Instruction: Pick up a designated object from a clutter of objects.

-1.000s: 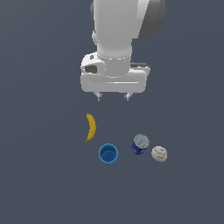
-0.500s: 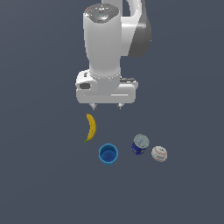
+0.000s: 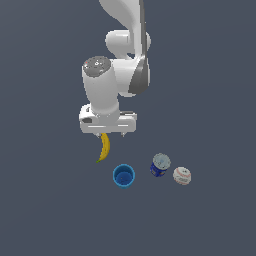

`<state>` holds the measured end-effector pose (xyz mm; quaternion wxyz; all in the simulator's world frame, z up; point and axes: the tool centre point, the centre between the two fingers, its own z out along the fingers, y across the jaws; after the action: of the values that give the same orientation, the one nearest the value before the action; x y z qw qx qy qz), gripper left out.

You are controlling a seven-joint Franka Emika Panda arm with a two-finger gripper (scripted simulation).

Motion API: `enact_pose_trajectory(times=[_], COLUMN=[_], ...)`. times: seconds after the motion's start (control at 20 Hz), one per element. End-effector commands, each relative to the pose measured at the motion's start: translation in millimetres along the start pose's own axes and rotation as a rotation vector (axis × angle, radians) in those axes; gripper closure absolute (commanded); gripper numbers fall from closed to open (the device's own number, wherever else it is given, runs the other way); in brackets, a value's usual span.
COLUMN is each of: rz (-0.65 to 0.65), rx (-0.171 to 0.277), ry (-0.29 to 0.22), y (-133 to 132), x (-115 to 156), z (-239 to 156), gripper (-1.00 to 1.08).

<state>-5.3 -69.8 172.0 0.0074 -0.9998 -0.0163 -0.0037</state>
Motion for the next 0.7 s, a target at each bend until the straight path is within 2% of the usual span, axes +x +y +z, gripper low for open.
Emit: enact_pose_trajectory(times=[0.0,0.3,0.65], rz=[-0.005,-0.013,-0.019], rx=[-0.001,-0.006,-0.013], ry=[-0.001,-0.004,-0.007], y=[14,40,56], x=[-9,-31,-49], z=[25,69,96], gripper=[-0.92,-0.92,-0.92])
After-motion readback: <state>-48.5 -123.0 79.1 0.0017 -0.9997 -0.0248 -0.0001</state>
